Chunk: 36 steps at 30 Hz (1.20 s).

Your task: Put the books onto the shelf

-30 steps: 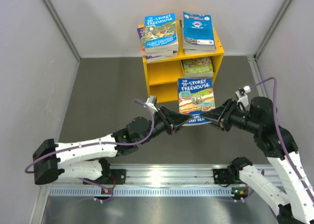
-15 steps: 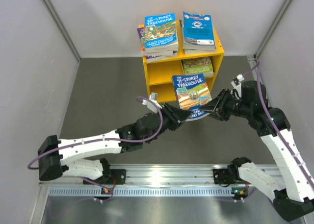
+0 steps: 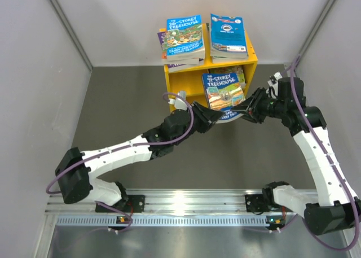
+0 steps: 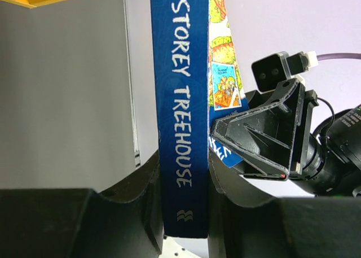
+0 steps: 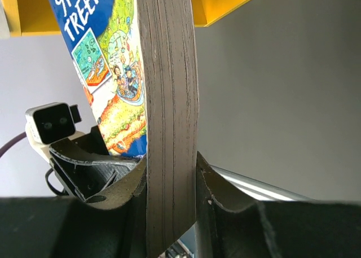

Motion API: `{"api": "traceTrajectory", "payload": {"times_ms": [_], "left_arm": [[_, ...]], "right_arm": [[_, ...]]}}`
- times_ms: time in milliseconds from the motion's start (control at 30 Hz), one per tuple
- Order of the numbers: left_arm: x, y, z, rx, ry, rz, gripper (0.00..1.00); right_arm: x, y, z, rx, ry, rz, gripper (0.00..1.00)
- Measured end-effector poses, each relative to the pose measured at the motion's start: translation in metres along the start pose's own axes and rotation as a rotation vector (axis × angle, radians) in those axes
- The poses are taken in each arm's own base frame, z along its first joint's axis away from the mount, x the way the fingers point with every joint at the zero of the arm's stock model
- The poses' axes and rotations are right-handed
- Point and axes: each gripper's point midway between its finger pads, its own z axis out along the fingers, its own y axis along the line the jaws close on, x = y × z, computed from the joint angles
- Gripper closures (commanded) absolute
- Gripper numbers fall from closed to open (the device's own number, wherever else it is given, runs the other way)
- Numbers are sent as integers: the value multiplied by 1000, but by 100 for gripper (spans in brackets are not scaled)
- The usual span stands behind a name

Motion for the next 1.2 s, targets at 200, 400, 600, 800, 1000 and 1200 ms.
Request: {"api": "traceTrajectory", "payload": {"times_ms": [200,400,600,800,1000,1200], "left_arm": [[-8,3,15,2,23,-5,100],[-13,-3,27,19,38,5,100],[-17,-5,45,25,59,8,86],[-24,7,68,4,80,18,52],[-40,27,70,-68,88,63,21],[-45,27,60,-103,93,97,19]], "right_arm": [[-14,-4,8,1,0,22,100],[-28,-1,5,-15,-17,28,100],[-44,-4,8,-7,-40,47,100],[-67,-17,22,24,-47,97,100],[-119,-31,35,73,-137,122,100],[-143,-24,44,71,-165,112,100]]}}
